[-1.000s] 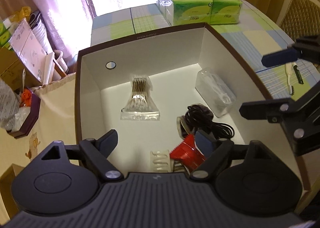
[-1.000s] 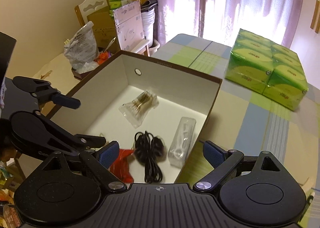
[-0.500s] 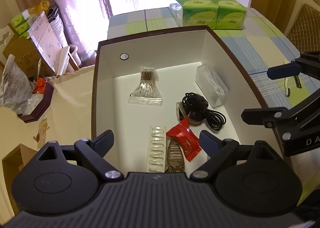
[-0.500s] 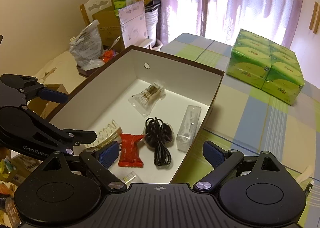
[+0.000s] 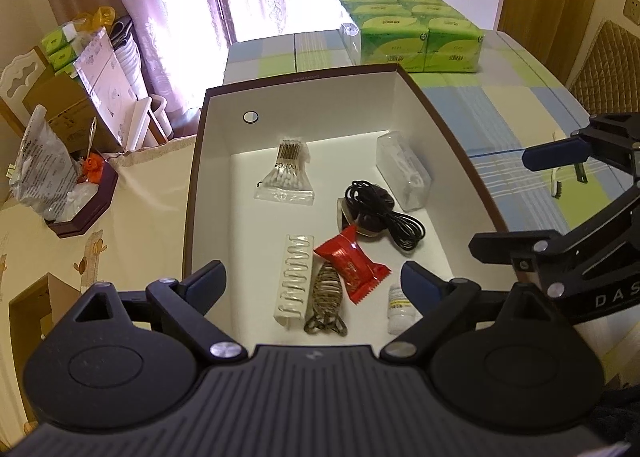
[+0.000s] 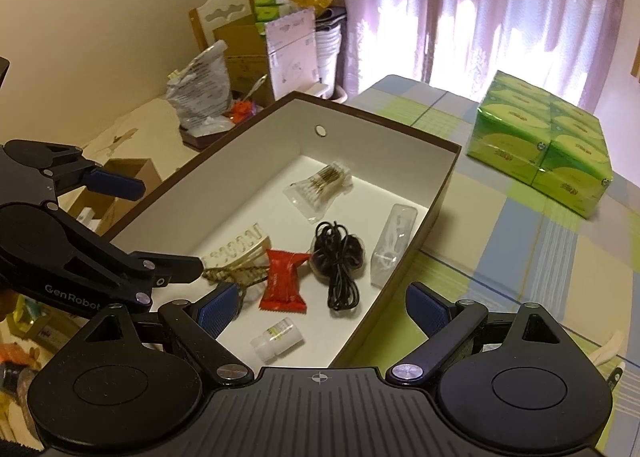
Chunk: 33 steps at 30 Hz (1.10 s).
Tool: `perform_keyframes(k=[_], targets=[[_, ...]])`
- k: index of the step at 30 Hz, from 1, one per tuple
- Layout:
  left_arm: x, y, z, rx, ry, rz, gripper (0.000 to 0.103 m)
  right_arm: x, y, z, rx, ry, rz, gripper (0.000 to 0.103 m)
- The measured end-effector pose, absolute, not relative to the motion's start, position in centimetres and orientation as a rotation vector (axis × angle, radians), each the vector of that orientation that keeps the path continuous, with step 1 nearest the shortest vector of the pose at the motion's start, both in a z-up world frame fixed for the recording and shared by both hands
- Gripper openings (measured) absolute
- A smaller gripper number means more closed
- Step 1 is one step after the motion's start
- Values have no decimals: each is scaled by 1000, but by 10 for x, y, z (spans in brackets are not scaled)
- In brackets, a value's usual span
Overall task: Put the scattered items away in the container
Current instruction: 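Withdraw both tools from the box toward the toothbrush and toothpaste tube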
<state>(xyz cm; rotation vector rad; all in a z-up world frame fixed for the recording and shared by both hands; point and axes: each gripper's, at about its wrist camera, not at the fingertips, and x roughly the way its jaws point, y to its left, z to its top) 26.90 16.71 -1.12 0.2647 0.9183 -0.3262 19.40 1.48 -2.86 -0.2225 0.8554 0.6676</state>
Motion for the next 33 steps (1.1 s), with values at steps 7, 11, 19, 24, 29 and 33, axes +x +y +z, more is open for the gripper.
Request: perform_keyframes(k=[7, 11, 19, 24, 29, 33], targets=[[245, 163, -6, 239, 909, -289, 92, 177, 7, -30, -242, 855, 727, 95], [231, 162, -5, 227, 916, -255, 92, 169, 1, -30, -256, 852, 761, 95], [202, 154, -2, 202, 928, -199, 92, 155, -18, -32, -275, 857, 827, 95], [184, 145, -2, 182, 940, -166, 92, 149, -33, -35, -284, 870, 856, 95], [170, 131, -4, 169, 950, -141, 92, 147, -52, -38, -289, 877, 874, 95], [161, 116, -5, 155, 960, -126, 92, 149, -71, -40, -280, 881, 873, 95]])
